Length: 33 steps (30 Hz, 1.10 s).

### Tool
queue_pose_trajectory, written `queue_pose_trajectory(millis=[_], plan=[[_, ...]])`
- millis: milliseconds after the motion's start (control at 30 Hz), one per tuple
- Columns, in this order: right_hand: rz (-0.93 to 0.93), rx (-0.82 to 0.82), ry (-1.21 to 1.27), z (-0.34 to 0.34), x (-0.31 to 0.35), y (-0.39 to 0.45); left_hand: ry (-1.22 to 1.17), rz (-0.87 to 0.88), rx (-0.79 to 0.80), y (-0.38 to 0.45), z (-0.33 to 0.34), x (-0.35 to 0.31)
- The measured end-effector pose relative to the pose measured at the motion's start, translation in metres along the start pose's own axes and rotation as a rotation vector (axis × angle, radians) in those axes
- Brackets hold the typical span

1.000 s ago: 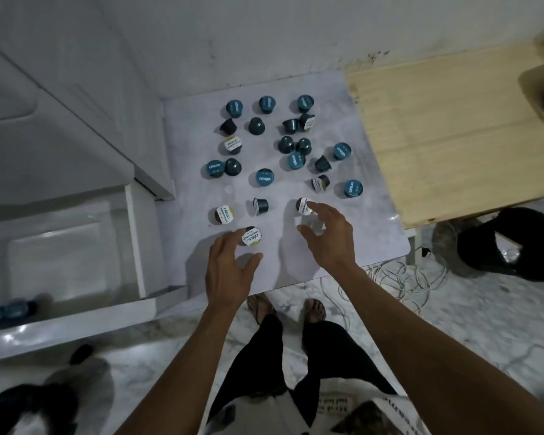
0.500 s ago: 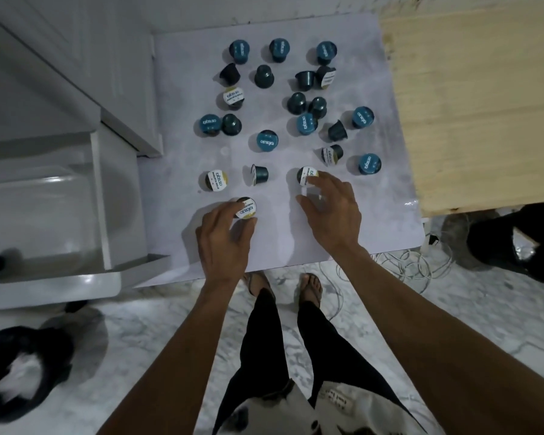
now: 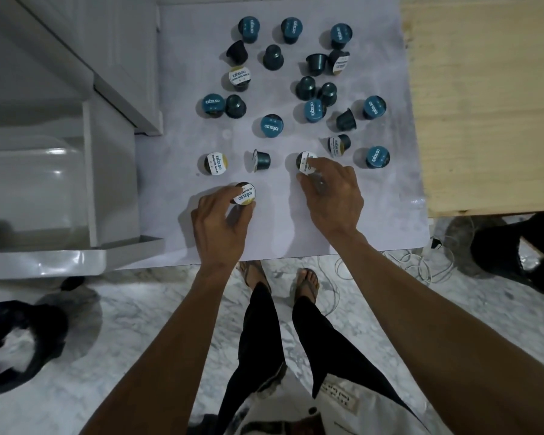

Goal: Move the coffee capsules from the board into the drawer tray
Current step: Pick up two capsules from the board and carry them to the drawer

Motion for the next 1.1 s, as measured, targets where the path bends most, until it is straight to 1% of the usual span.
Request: queue_pose_trajectory(millis=[367,567,767,900,1000,1100], plan=[[-0.015,0.009,0.061,-0.003,-0.003,0.001,-0.032,-0.059,-0.027,-0.002,-0.002,-0.002],[-0.084,0.025,0.162,-0.023,0.018,-0.01,-0.044,-0.091,-0.023,-0.012,-0.036,-0.032],[-0.202,0.01,0.333,-0.054,0.08,-0.018,-0.061,-0.08,-0.132,-0.008,-0.111,-0.063],[-0.278,0.009,0.454,-0.064,0.136,-0.019,-0.057,-0.047,-0.206,0.0,-0.178,-0.077],[-0.32,0.046,0.569,-0.053,0.184,-0.023,-0.04,-0.032,-0.249,0.01,-0.23,-0.062],[-0.356,0.09,0.595,-0.027,0.236,-0.031,-0.024,-0.043,-0.23,0.025,-0.271,-0.03]])
Point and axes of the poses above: each hand's wrist, its own y-axis towards the middle knuckle, its own z-axis out of the palm, x = y × z, the point moved 9 cm from there along y, towards the middle knuckle, and after that the axes turned 10 degrees about y, right-handed, at the moved point
